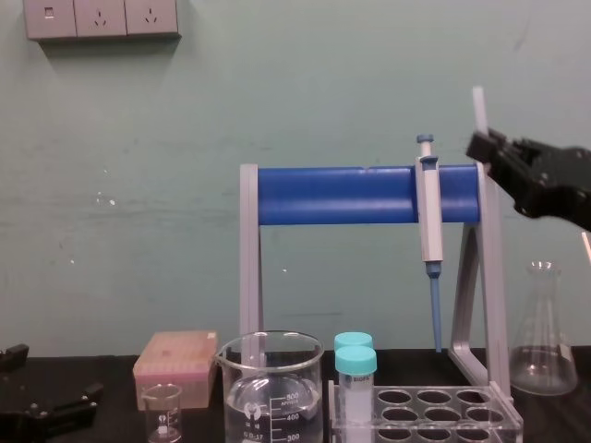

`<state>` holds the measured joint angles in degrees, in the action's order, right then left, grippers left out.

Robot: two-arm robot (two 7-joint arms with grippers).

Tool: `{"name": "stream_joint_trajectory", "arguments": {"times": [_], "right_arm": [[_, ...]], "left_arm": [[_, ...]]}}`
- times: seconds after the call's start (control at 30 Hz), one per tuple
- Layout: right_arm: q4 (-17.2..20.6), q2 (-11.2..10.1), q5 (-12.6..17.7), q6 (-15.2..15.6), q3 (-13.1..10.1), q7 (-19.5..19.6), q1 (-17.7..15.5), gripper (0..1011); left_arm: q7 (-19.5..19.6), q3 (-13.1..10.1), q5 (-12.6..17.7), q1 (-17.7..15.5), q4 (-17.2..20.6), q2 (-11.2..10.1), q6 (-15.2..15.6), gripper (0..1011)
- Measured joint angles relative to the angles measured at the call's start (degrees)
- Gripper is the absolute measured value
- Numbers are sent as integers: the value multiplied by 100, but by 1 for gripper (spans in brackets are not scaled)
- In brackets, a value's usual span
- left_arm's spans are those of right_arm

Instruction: Pick up the stirring rod with one hand, then place it down.

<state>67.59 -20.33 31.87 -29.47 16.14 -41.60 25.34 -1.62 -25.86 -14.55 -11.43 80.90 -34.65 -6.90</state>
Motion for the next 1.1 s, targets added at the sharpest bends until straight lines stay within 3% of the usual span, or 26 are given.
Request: {"name": "stream_joint_trajectory", "arguments": {"times": [0.27, 1.1], "right_arm": [[44, 21, -15, 158, -137, 171, -221, 64], [42, 18, -14, 149, -118, 153, -202, 64]], "left_arm": [[0, 0, 0, 0, 0, 0, 0, 1000], [0, 0, 0, 0, 0, 0, 0, 1000]]}}
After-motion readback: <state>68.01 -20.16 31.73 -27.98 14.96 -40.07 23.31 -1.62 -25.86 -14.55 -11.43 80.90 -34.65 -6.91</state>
